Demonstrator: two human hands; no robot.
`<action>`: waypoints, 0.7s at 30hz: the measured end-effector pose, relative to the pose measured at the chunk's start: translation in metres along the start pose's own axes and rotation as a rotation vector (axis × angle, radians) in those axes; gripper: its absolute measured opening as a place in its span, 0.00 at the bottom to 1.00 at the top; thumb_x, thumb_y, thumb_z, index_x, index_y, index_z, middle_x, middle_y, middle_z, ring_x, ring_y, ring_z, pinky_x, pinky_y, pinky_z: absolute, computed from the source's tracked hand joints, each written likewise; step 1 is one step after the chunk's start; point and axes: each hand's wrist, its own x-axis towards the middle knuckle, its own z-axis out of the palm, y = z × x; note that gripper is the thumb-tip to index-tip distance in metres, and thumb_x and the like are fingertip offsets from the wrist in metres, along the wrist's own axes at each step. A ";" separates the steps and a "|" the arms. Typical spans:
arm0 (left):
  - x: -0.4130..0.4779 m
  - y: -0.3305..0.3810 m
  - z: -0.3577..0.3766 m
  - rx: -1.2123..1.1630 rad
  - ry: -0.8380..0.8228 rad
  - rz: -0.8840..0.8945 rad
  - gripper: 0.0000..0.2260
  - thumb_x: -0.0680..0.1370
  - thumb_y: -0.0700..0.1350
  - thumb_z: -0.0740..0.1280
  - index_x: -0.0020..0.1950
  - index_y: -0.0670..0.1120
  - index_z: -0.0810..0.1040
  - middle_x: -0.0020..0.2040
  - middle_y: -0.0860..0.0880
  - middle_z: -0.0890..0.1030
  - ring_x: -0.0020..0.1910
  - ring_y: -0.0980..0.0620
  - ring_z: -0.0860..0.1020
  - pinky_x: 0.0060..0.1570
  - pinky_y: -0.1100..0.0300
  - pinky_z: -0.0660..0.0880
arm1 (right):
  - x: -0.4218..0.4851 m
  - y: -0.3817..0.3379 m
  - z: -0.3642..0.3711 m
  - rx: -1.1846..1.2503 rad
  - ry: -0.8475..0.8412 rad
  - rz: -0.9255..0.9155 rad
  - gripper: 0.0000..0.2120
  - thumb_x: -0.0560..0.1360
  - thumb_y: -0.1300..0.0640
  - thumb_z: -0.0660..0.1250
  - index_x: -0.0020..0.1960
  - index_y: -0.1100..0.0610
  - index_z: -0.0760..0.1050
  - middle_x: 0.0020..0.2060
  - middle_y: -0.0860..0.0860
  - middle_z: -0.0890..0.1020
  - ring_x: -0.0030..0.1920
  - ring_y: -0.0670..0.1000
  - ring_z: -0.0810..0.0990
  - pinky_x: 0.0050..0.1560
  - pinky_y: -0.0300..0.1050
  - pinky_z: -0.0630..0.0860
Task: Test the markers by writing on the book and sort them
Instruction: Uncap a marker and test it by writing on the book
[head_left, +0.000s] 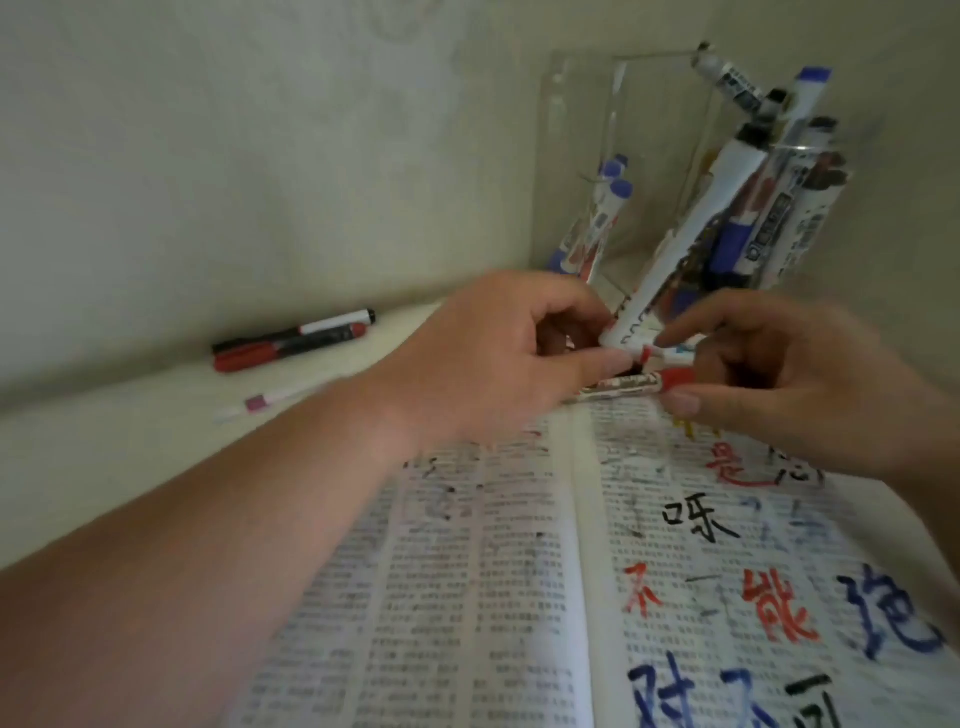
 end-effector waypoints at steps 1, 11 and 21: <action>0.003 0.000 -0.015 0.045 0.022 -0.019 0.05 0.74 0.51 0.76 0.46 0.52 0.84 0.36 0.55 0.83 0.34 0.55 0.79 0.36 0.57 0.76 | 0.000 0.002 0.000 -0.087 0.009 0.022 0.31 0.58 0.27 0.76 0.52 0.46 0.81 0.30 0.58 0.77 0.28 0.55 0.74 0.30 0.52 0.72; -0.044 -0.049 -0.118 0.524 0.052 -0.445 0.05 0.71 0.51 0.78 0.42 0.53 0.85 0.32 0.59 0.81 0.32 0.65 0.77 0.30 0.72 0.67 | -0.005 -0.013 0.011 -0.388 0.035 0.010 0.10 0.64 0.40 0.73 0.45 0.38 0.79 0.26 0.46 0.78 0.25 0.45 0.73 0.28 0.35 0.70; -0.110 -0.098 -0.140 0.673 0.094 -0.532 0.09 0.74 0.53 0.75 0.49 0.50 0.86 0.43 0.51 0.81 0.43 0.48 0.79 0.45 0.56 0.76 | 0.011 -0.045 0.024 -0.412 0.033 -0.041 0.28 0.64 0.18 0.59 0.43 0.38 0.81 0.29 0.46 0.81 0.28 0.50 0.77 0.28 0.46 0.74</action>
